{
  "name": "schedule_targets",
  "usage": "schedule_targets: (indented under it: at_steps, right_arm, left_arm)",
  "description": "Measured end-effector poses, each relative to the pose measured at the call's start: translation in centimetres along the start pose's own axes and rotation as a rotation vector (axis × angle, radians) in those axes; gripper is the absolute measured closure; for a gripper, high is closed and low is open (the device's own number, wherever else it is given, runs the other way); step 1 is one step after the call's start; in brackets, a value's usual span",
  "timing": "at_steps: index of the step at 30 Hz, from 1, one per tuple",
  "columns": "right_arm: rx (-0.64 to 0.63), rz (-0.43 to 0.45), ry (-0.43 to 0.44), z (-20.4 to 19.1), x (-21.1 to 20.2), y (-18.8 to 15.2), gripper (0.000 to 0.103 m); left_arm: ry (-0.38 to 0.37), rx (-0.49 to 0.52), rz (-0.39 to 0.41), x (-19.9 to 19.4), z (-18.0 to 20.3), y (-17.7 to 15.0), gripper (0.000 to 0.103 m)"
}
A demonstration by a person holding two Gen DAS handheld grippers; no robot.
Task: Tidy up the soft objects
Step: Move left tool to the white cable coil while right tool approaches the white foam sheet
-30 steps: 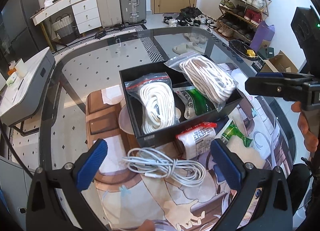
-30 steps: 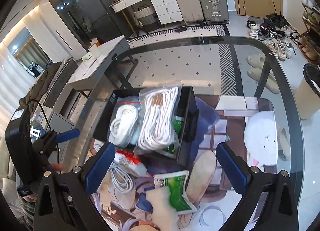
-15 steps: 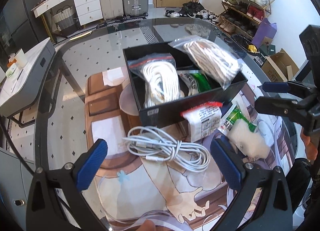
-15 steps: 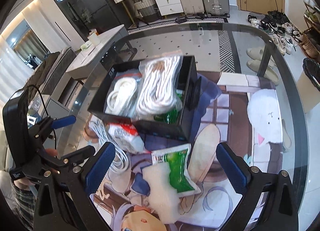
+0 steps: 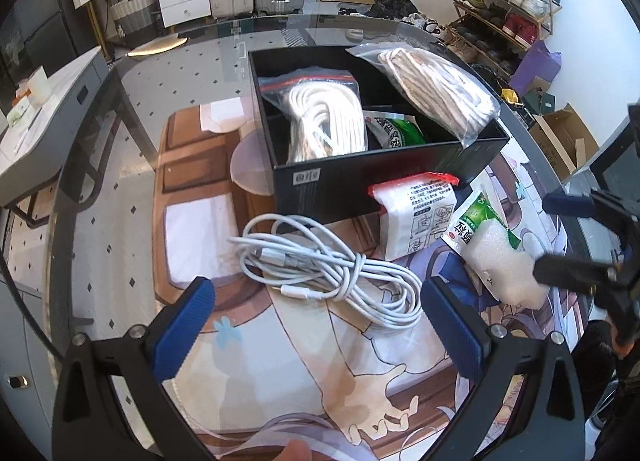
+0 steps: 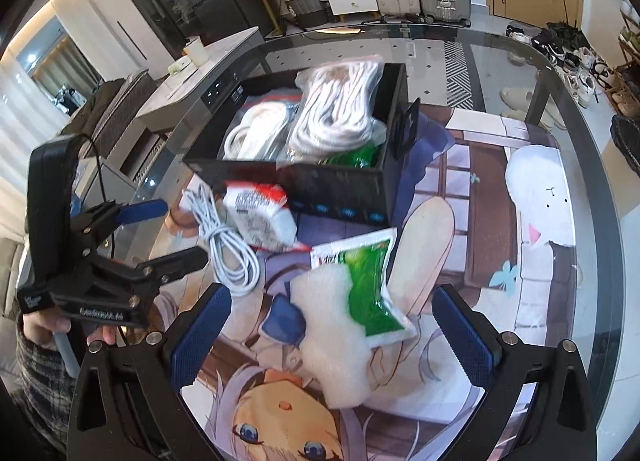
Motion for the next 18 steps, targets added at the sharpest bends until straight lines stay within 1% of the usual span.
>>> schedule_targets:
  at_steps: [6,13,18]
  right_arm:
    - [-0.044,-0.017,-0.010,-0.6,0.0,-1.6,0.001]
    - [-0.062,-0.032,-0.015,-0.6,0.5,-2.9,0.001]
    - [-0.076,-0.039,-0.024,-0.6,0.8,-3.4,0.005]
  left_arm:
    - [-0.018,-0.029,-0.005,0.7,0.0,-0.2,0.000]
    - [-0.040,-0.058,-0.019,2.0,0.3,-0.4,0.000]
    - [-0.050,-0.077,-0.028,2.6,0.2,-0.3,0.000]
Point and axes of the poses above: each gripper's, at about its wrist camera, not at the fingertips, and x roughly the way its jaws point, z to its right, y to its top, the point moved 5 cm from there along x, roughly the way its jaws point, and after that the axes turned 14 degrees about x, right-handed, at the moved point
